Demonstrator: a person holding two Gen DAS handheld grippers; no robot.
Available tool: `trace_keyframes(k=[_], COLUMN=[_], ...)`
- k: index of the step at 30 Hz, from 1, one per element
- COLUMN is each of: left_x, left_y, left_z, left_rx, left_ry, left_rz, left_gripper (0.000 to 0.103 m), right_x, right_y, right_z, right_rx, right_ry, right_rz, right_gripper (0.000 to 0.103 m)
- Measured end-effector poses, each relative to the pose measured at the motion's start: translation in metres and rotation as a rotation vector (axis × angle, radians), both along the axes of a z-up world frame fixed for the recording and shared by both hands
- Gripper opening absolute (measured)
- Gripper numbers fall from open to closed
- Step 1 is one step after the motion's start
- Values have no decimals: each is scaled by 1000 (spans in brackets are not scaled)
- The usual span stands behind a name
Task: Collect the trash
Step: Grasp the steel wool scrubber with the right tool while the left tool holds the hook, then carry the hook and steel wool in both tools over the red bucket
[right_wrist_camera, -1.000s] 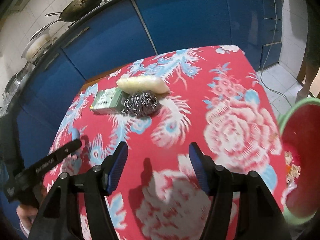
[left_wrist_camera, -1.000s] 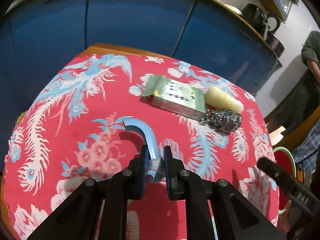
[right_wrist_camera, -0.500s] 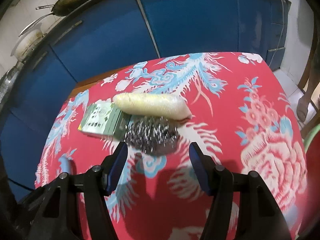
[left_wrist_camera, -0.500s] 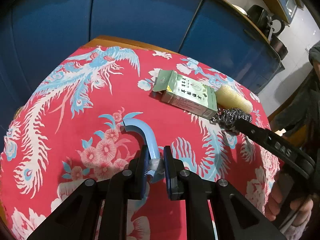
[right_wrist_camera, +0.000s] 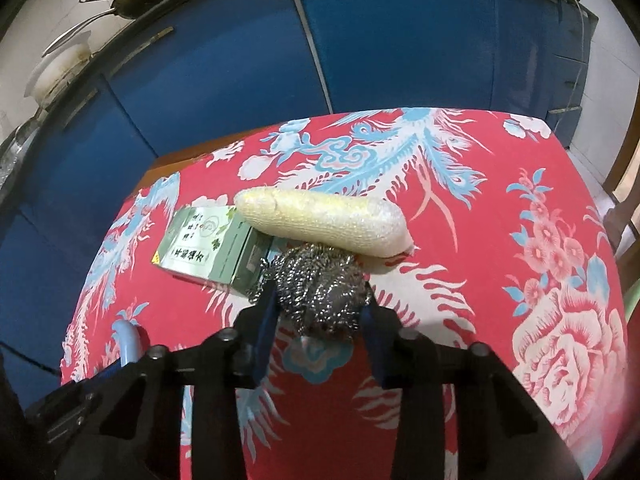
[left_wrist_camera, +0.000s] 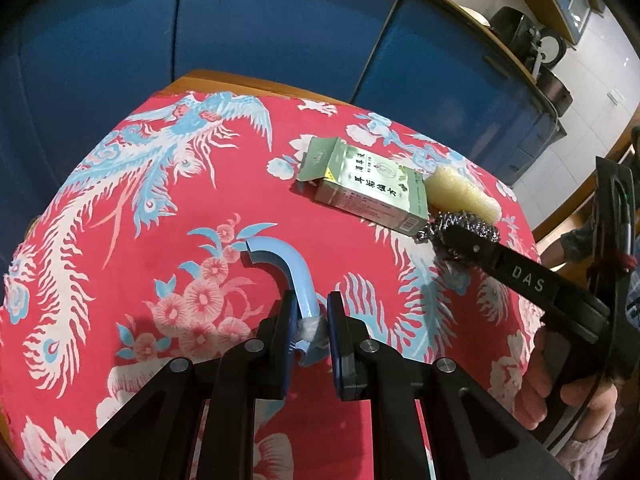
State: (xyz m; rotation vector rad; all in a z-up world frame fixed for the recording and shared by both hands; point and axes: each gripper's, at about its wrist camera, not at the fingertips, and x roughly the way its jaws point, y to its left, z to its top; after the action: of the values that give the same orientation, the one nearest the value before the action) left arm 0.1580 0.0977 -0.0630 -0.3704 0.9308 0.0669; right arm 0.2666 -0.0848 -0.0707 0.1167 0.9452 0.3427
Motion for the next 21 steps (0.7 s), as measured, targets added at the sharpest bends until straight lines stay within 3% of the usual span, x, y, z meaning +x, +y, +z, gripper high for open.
trace_keyframes(k=[21], left_x=[-9], left_y=[-42], left_z=[24], left_rx=[1], left_ry=[-50], left_rz=[-105], left_gripper=[15], right_x=[-91], right_y=[-65], right_z=[33], right_rx=[93], right_ry=[-41], right_rz=[-32], right_gripper=[36])
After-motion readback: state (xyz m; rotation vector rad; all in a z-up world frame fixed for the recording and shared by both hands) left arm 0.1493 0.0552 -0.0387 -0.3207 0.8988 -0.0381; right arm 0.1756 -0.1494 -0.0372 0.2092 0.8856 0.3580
